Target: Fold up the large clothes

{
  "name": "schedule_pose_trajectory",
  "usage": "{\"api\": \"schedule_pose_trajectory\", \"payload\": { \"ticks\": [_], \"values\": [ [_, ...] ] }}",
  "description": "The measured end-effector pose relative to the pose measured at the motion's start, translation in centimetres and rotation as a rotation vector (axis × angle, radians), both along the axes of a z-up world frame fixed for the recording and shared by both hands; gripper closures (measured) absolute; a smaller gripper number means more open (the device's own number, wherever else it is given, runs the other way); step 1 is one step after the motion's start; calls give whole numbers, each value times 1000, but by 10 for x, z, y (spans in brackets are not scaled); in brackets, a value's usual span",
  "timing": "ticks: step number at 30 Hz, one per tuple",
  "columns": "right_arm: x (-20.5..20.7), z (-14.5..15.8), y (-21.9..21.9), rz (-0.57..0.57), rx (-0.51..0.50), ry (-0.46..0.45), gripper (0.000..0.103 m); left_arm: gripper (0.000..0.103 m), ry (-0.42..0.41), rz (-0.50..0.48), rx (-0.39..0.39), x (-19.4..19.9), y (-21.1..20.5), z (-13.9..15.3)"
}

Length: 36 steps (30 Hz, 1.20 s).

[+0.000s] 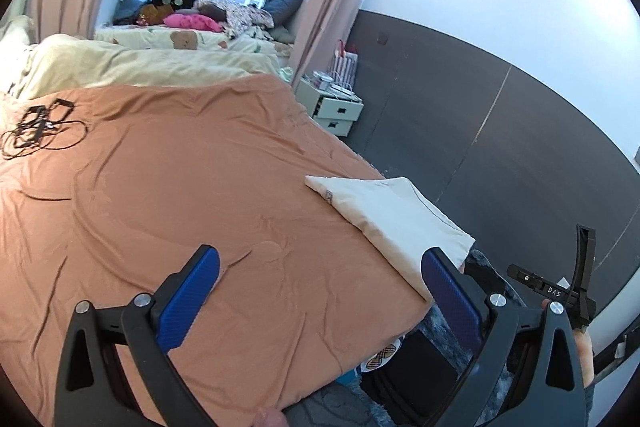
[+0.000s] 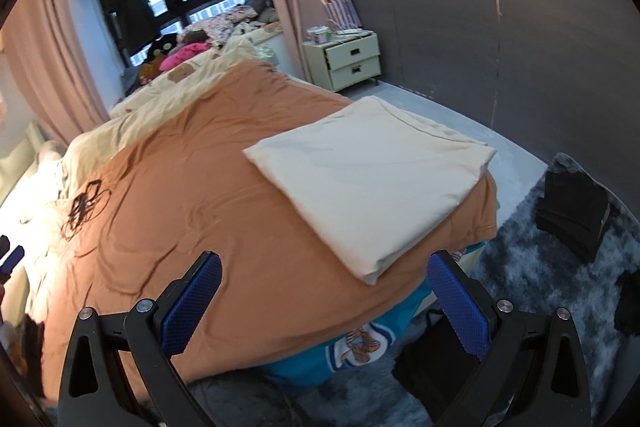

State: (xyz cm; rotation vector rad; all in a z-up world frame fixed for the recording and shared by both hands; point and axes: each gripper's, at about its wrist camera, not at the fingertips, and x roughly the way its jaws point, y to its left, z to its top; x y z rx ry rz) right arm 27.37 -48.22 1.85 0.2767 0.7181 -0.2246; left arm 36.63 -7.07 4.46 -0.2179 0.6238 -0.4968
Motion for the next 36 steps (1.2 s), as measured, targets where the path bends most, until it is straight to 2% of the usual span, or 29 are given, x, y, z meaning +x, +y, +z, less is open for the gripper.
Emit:
{"api": "schedule_pose_trajectory", "payload": {
  "ticks": [7, 17, 22, 28, 32, 36],
  "values": [
    [-21, 11, 38, 67, -26, -29, 0, 0, -35, 62, 14, -39, 29, 3],
    [-53, 16, 84, 146, -60, -37, 0, 0, -76, 135, 75, -101, 60, 0],
    [-75, 18, 103, 185, -70, -61, 0, 0, -104, 161, 59, -134, 77, -3],
    [-103, 20, 119, 205, -80, -82, 0, 0, -108, 215, 53, -167, 92, -18],
    [-119, 15, 129, 220, -95, -91, 0, 0, -120, 256, 105, -188, 93, -33],
    [-133, 7, 135, 217, -88, -108, 0, 0, -105, 266, 125, -206, 96, -50]
  ]
}}
